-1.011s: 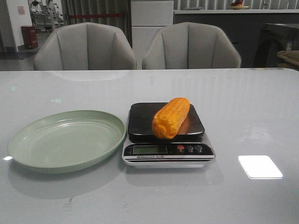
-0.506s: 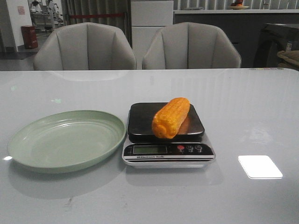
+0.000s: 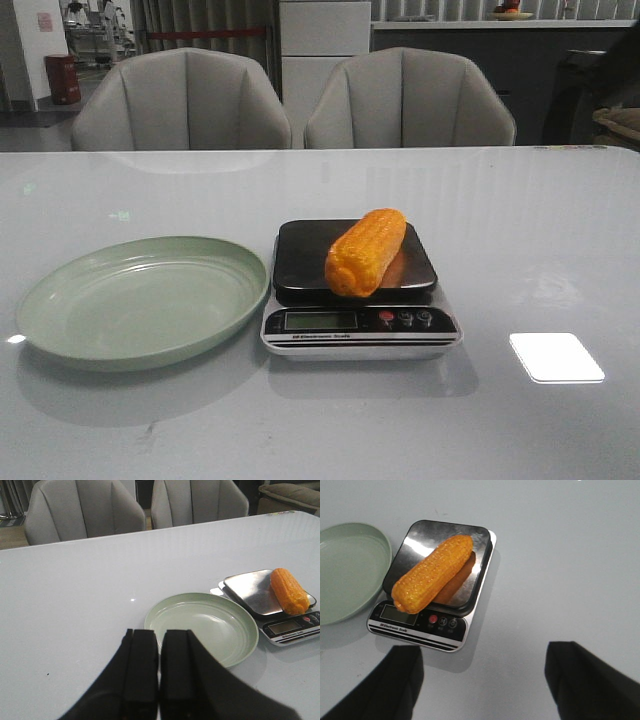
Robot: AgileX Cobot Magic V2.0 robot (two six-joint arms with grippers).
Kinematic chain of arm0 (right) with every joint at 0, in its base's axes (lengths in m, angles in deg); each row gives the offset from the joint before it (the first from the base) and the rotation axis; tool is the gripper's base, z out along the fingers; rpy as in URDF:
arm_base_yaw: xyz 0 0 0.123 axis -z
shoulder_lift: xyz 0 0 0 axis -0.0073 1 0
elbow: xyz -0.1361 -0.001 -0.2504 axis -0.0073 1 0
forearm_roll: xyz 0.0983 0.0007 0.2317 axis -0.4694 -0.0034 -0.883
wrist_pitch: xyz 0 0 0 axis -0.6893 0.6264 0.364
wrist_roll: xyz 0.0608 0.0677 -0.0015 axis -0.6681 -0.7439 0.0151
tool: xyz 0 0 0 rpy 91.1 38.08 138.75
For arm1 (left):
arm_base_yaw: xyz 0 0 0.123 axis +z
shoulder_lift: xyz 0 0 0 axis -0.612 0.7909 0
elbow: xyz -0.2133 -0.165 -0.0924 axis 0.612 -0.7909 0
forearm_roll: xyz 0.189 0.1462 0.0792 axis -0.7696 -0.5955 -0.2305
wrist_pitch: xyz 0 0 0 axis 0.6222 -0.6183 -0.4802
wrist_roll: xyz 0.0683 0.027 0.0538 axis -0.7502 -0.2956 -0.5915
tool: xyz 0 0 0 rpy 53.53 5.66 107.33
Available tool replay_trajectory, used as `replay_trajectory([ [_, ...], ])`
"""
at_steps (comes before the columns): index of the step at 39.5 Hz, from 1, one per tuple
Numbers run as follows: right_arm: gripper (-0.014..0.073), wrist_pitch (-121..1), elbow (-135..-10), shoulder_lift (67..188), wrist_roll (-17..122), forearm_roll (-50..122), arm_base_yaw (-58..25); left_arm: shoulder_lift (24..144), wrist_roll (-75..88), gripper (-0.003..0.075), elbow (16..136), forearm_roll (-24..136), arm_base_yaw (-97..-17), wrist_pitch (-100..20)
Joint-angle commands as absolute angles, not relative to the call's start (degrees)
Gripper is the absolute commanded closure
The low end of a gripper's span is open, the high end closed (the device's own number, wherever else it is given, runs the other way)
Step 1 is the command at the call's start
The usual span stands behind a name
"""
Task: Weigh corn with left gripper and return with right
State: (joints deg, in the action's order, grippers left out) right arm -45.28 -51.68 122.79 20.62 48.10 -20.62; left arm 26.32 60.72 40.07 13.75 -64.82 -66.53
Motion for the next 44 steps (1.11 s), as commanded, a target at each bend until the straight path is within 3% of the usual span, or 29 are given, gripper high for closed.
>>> replay_trajectory([
  [1, -0.001, -46.7, -58.9, 128.4, 20.8, 48.0, -21.8, 26.0, 60.8, 0.0596, 41.4, 13.0, -64.8, -62.1],
  [18, -0.0003, -29.1, -85.1, 155.1, 15.5, 47.2, -26.9, 25.7, 60.8, 0.0596, 41.4, 13.0, -64.8, -62.0],
  [31, -0.0003, -21.5, -99.3, 168.6, -11.0, 63.3, -31.0, 25.1, 60.8, 0.0596, 41.4, 13.0, -64.8, -62.0],
  [44, -0.0003, -19.3, -106.1, 178.9, -17.4, 58.9, -31.4, 25.1, 60.8, 0.0596, 41.4, 13.0, -64.8, -62.0],
])
